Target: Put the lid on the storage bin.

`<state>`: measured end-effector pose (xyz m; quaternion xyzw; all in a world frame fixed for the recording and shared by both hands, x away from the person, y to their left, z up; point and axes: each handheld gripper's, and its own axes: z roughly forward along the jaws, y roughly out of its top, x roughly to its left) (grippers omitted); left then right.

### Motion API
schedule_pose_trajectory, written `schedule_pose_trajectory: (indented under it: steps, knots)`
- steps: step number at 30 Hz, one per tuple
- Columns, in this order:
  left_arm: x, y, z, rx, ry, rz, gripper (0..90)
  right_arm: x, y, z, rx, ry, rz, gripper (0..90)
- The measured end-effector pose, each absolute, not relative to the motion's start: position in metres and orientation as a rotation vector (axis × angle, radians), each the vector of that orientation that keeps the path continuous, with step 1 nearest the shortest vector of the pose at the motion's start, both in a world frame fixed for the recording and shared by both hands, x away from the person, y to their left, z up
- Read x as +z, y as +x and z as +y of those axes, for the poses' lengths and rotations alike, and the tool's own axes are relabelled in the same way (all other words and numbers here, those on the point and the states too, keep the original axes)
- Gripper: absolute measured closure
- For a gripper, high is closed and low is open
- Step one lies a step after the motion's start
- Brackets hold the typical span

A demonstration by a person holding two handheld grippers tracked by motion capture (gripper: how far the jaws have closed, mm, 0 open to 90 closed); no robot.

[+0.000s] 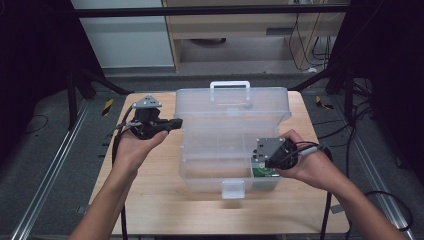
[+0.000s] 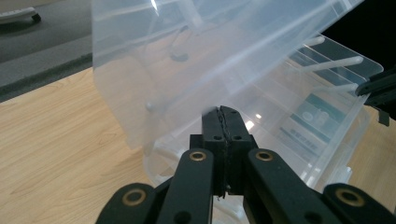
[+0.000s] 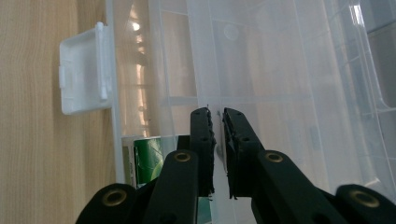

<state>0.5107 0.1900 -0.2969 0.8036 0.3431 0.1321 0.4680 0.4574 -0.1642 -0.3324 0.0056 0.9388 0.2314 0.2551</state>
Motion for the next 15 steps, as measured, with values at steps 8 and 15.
schedule_pose_trajectory:
  steps: [8, 15]
  knots:
    - [-0.3016, 0.5071, 0.1956, 0.305, 1.944, 0.858, 90.0, -0.3330, 0.4566, -0.1644, 0.627, 0.017, 2.554, 82.8]
    - [-0.3043, 0.5039, 0.1958, 0.328, 1.954, 0.843, 90.0, -0.3335, 0.4562, -0.1640, 0.625, 0.021, 2.559, 82.6]
